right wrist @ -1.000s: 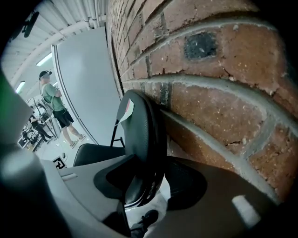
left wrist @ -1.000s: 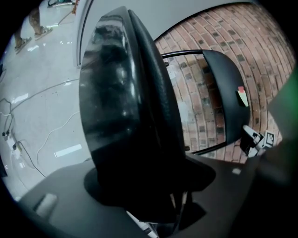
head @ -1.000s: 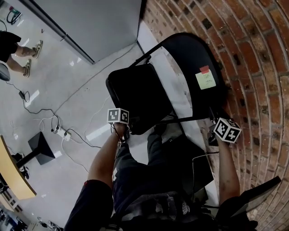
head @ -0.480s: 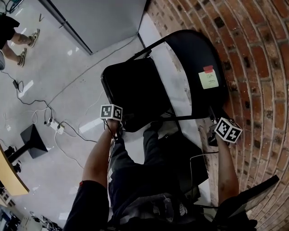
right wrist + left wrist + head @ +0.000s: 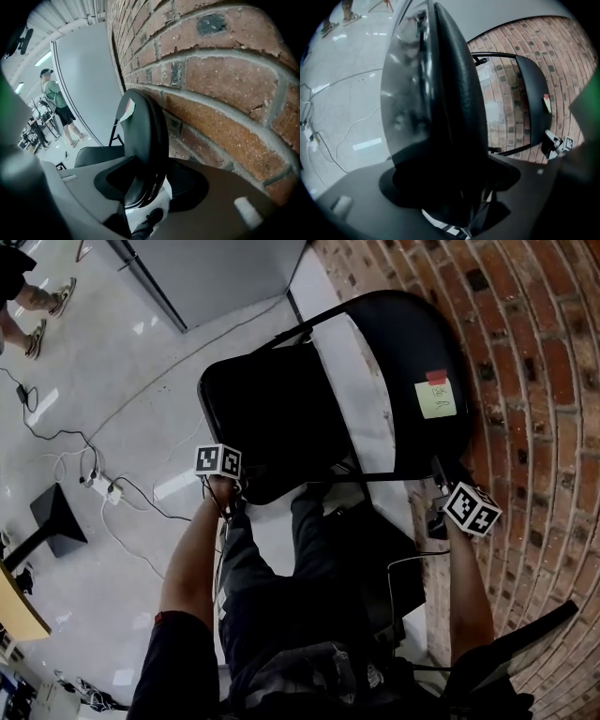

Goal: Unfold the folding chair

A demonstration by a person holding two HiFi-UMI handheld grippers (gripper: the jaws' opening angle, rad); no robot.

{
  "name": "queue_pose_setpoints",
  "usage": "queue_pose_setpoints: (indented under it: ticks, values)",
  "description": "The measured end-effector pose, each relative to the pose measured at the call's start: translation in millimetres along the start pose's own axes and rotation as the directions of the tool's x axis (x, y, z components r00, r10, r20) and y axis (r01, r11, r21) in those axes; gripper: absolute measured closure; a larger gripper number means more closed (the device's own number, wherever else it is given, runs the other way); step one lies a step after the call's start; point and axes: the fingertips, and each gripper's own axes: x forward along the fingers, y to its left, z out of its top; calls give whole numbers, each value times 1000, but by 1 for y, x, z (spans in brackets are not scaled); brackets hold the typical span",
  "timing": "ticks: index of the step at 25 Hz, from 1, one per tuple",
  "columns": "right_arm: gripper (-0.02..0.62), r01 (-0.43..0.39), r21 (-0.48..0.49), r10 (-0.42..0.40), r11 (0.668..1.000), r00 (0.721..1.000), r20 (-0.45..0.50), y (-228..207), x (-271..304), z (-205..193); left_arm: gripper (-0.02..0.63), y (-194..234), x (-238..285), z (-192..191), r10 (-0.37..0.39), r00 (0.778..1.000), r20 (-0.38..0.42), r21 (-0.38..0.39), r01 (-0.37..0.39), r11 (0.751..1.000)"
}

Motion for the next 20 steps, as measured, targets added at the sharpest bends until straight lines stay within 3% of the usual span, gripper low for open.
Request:
queue_pose_setpoints:
  ticks: [8, 12, 20]
  values:
    - [399, -16, 30, 17, 999, 999, -27, 1, 10, -13, 152, 26, 7, -4, -16, 1000, -3, -62, 16, 998]
    - [399, -40, 27, 40, 999, 999, -28, 8, 19, -20, 135, 45, 4, 4, -23, 995, 92, -158, 37, 987]
    - [396, -35, 93, 45, 995, 993, -108, -6, 33, -31, 124, 59, 13, 4, -25, 995, 91, -159, 39, 986]
